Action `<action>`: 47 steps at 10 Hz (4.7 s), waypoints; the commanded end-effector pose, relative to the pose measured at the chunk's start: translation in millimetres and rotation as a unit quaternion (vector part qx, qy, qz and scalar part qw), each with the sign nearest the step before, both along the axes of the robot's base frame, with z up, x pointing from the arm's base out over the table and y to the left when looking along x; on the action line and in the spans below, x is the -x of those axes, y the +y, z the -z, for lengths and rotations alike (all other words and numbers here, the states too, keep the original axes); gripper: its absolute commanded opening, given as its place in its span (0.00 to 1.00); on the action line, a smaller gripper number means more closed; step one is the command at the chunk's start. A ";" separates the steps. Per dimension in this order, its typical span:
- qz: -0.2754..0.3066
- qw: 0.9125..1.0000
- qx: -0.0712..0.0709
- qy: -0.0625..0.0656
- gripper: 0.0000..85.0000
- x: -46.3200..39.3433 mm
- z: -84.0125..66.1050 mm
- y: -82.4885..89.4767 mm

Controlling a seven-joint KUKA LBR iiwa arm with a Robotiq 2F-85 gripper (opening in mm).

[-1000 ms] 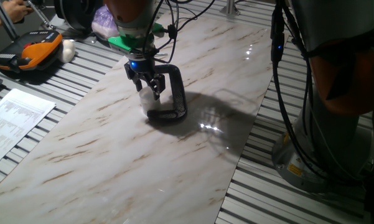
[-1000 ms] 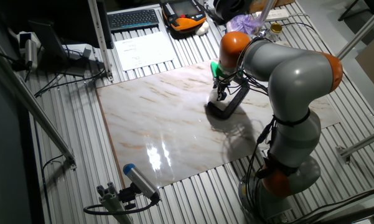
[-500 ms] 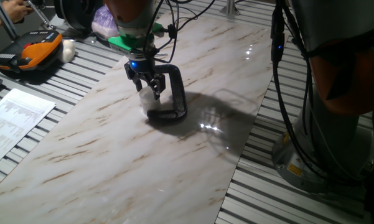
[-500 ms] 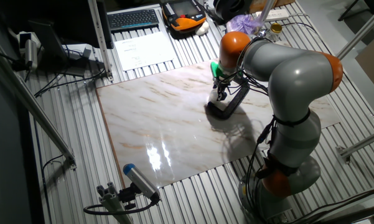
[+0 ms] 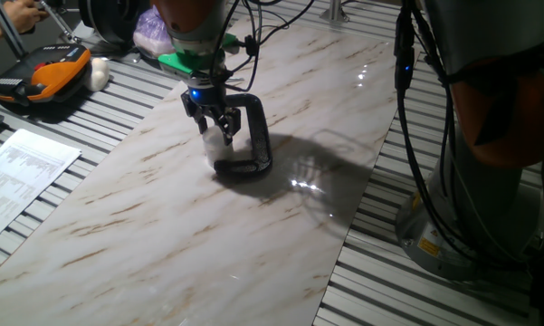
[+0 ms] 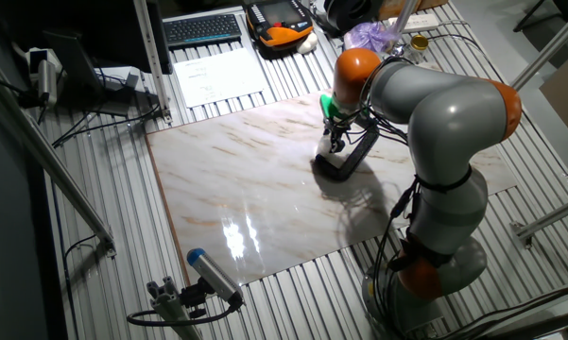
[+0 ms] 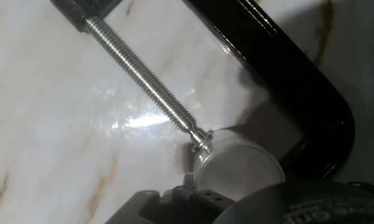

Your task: Unscrew the lid from the jar

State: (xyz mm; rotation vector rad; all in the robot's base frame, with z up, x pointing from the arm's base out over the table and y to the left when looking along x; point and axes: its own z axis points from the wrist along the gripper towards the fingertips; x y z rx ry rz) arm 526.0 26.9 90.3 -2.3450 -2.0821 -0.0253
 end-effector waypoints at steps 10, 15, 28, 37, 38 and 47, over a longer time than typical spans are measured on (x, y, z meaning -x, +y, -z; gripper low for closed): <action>-0.077 0.997 0.007 0.000 0.60 0.6 -0.3 -0.2; -0.133 0.991 0.012 -0.001 0.60 1.0 -1.3 -0.1; -0.280 0.960 0.019 -0.009 0.60 0.8 -1.0 0.2; -0.387 0.921 0.027 -0.012 0.60 0.1 -3.3 0.7; -0.394 0.918 0.028 -0.013 0.60 0.2 -3.6 0.6; -0.486 0.873 0.039 -0.015 0.60 0.0 -3.9 0.5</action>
